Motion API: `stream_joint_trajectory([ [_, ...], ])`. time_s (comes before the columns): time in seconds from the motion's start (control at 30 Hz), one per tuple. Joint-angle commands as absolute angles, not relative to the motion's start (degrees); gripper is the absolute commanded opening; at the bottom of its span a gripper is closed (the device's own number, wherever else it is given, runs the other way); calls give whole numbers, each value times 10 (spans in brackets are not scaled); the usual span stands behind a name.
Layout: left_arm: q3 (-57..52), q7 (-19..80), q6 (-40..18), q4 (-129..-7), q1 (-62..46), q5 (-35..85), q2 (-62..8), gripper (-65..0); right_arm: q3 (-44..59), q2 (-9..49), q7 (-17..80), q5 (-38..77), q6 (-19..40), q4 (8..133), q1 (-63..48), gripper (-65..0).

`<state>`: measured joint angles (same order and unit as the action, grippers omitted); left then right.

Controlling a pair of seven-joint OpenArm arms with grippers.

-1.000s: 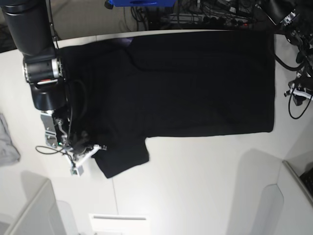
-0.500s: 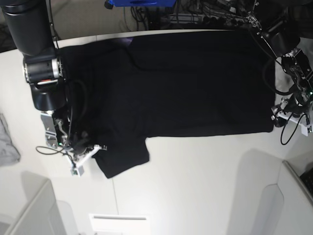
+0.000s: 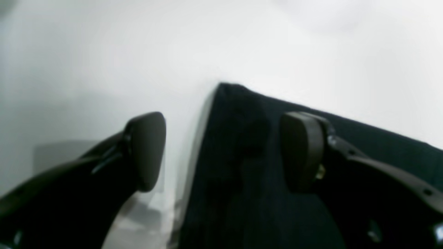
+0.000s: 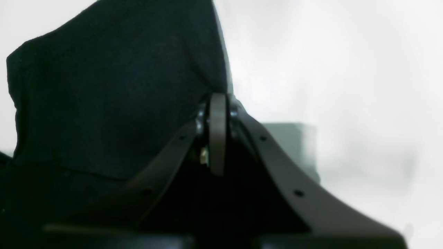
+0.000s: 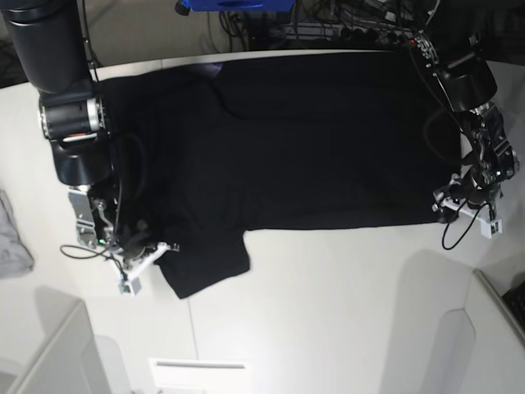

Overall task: Fold the T-shirt properly
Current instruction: 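Move the left gripper to the other hem corner and grasp it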

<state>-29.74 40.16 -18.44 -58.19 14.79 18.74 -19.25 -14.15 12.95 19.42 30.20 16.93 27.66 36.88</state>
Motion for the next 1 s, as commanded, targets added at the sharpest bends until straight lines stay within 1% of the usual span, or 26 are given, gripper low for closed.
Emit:
stream_joint_trajectory([
  [0.0, -294, 402, -185, -575, 171, 193, -198, -160, -141, 133, 202, 299, 167, 282, 382, -650],
  [0.1, -295, 401, -185, -536, 192, 193, -198, -188, -141, 134, 202, 298, 167, 283, 383, -650],
  [0.33, -294, 401, -185, -522, 207, 193, -197, -324, -141, 133, 201, 298, 167, 283, 383, -650],
  [0.43, -294, 401, -185, -520, 204, 193, -197, -411, -141, 133, 201, 298, 167, 283, 383, -650],
  [0.5, -293, 401, -185, -519, 202, 193, -197, -484, -141, 133, 201, 298, 167, 283, 383, -650],
  [0.57, -291, 401, -185, -519, 202, 193, -197, -571, -141, 133, 200, 298, 167, 283, 383, -650],
  [0.6, -284, 401, -185, -519, 202, 193, -197, -617, -141, 133, 200, 298, 167, 283, 383, -650],
  [0.63, -272, 402, -185, -520, 202, 196, -197, -650, -141, 133, 200, 298, 167, 283, 383, -650],
  [0.77, -254, 403, -187, -525, 201, 198, -197, -650, -141, 134, 200, 298, 167, 289, 383, -650],
  [0.9, -255, 405, -188, -529, 200, 198, -199, -650, -141, 143, 200, 298, 167, 345, 364, -650],
  [0.97, -255, 406, -188, -549, 192, 198, -199, -650, -140, 152, 202, 299, 167, 378, 355, -650],
])
